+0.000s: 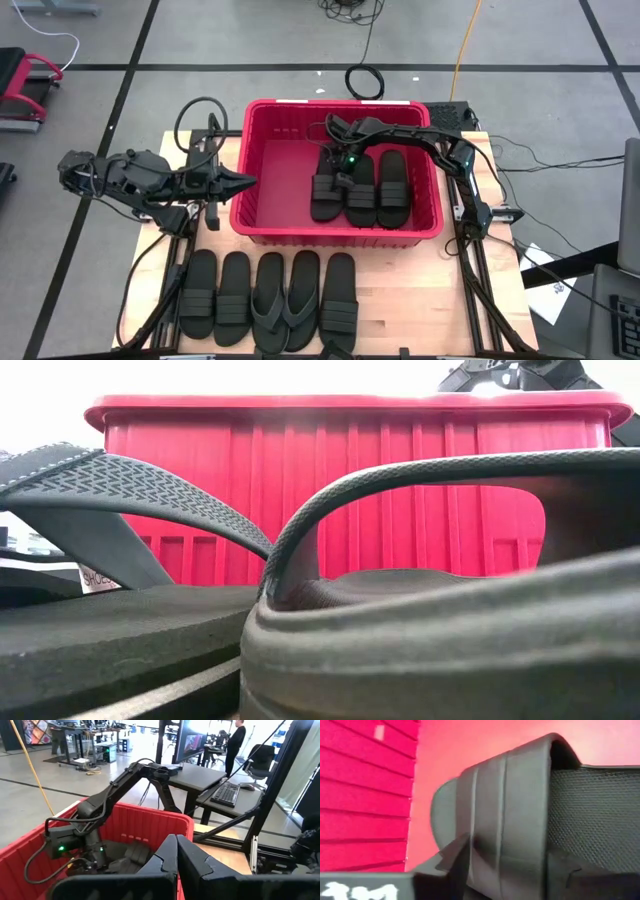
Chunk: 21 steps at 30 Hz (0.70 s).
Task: Pick and place slides into bin
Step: Put the slipper into the bin
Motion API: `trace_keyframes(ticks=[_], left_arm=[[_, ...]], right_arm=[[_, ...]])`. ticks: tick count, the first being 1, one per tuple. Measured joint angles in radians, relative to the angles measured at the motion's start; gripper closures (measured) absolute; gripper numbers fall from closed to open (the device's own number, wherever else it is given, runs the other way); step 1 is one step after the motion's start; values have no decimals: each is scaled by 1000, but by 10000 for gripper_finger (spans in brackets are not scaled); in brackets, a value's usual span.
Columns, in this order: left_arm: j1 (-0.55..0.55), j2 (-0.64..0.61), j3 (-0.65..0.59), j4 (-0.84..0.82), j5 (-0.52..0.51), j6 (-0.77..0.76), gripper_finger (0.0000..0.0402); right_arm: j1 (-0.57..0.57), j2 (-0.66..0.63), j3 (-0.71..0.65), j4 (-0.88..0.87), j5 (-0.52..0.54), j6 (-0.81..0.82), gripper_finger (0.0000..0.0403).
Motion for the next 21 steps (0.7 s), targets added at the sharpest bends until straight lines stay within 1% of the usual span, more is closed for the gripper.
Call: trace_keyframes(ticks=[5,8,11,14,17,18,21], left_arm=[[0,0,0,0,19,0,399],[0,0,0,1,43,0,399],[-1,0,0,2,53,24,399],[-1,0,0,1,55,31,399],[-4,0,0,0,74,30,399],[-3,1,0,0,92,26,399],[-3,11,0,2,156,15,399]], right_arm=[[0,-40,2,27,18,0,212],[0,-79,4,60,61,-1,212],[0,-136,4,77,105,10,212],[5,-225,4,120,94,63,217],[29,-346,4,195,35,127,236],[45,-391,4,224,33,148,247],[105,-526,5,295,35,195,296]])
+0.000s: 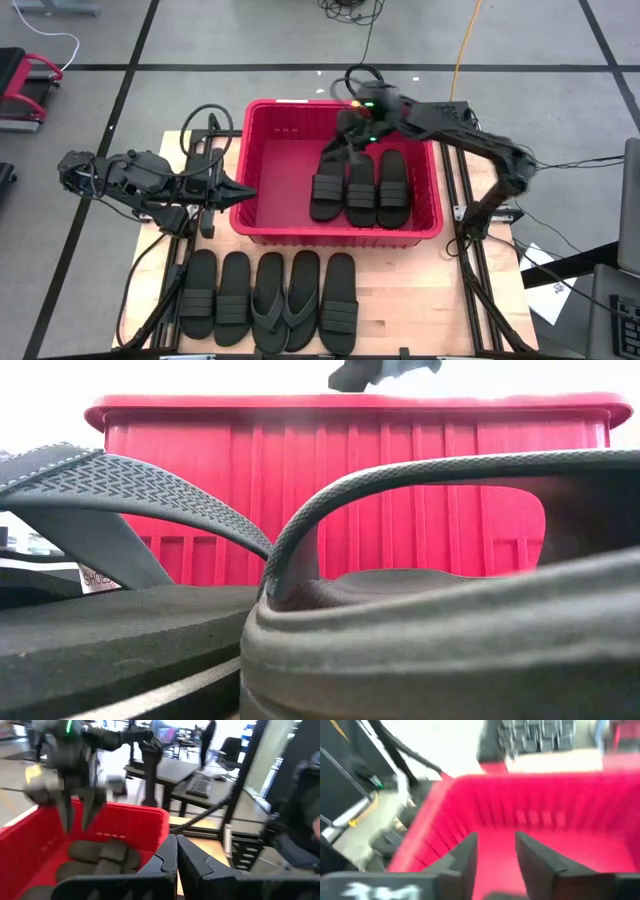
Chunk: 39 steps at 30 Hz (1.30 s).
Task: Pick and place slides into bin
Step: Put the slipper into the bin
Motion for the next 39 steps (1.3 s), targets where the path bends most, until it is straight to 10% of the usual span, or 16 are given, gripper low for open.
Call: trace_keyframes(ticks=[5,12,18,29,39], left_arm=[[-15,47,0,3,126,54,399],[-30,181,0,127,272,100,399],[16,264,0,242,447,-87,400],[-61,477,0,608,218,-114,401],[-79,751,7,707,312,-369,401]], right_arm=[[146,-212,2,15,132,77,392],[367,-421,-91,-142,318,79,401],[528,-593,-373,72,425,178,402],[776,-952,-916,381,549,434,403],[829,-1183,-1098,423,599,511,403]])
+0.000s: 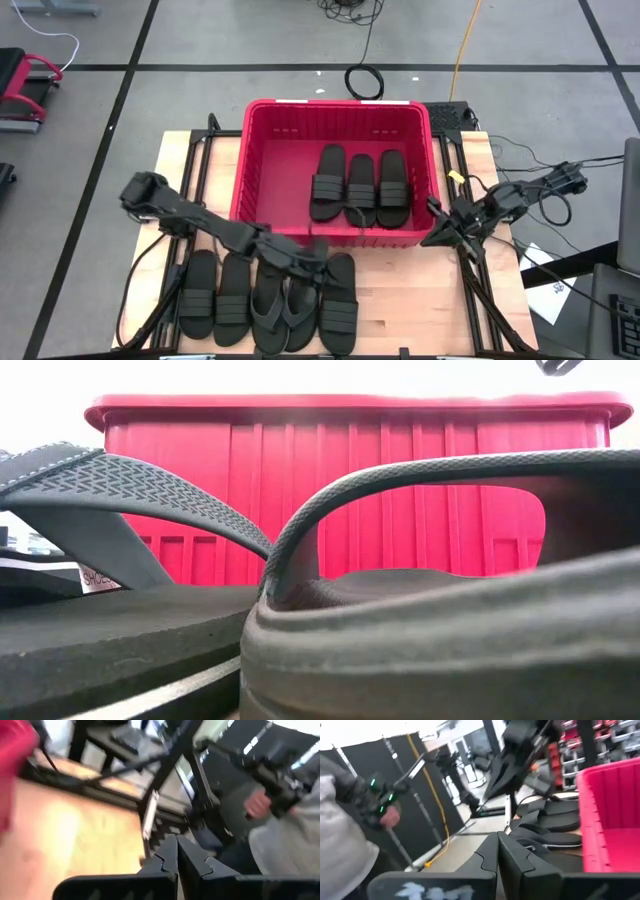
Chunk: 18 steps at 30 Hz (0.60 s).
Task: Pick and place slides into bin
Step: Put the slipper into the bin
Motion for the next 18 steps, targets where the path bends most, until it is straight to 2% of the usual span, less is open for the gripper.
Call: trace_keyframes(ticks=[4,9,15,18], left_arm=[[4,61,12,-61,120,-33,401],[-2,112,11,-202,170,-1,380],[3,148,11,-200,177,30,305],[20,159,11,-198,229,51,252]], right_arm=[[0,-23,0,1,3,8,403],[0,-25,0,-15,1,36,403],[0,-25,0,-15,1,82,403],[0,-25,0,-14,0,136,403]])
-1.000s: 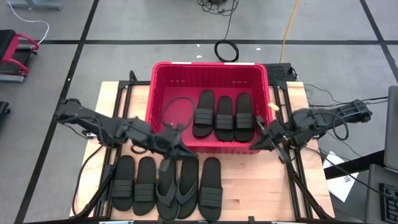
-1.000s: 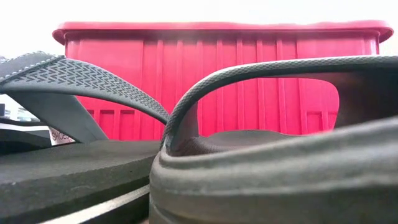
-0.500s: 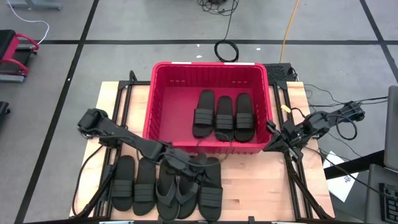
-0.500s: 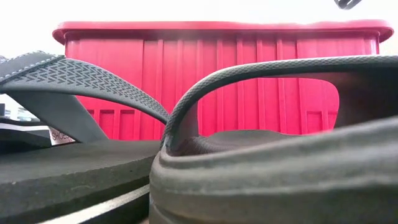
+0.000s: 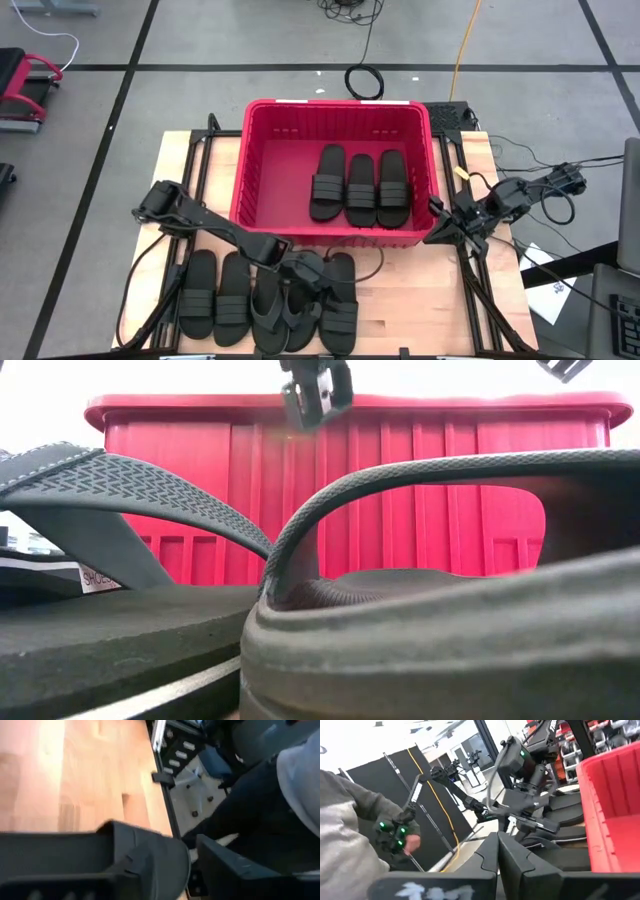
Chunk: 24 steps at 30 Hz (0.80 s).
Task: Pick and place slides into bin
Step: Put the slipper into the bin
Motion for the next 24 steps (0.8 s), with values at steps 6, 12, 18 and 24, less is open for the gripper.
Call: trace_keyframes(ticks=[6,12,18,24], left_arm=[[34,31,0,-11,34,35,145],[40,87,0,-32,55,50,86],[28,162,0,9,120,-8,80],[27,196,1,64,185,-30,80]], right_arm=[[0,0,0,7,-3,30,403],[0,1,0,7,-3,26,403],[0,2,0,-1,-2,24,403],[0,6,0,-2,-2,24,403]])
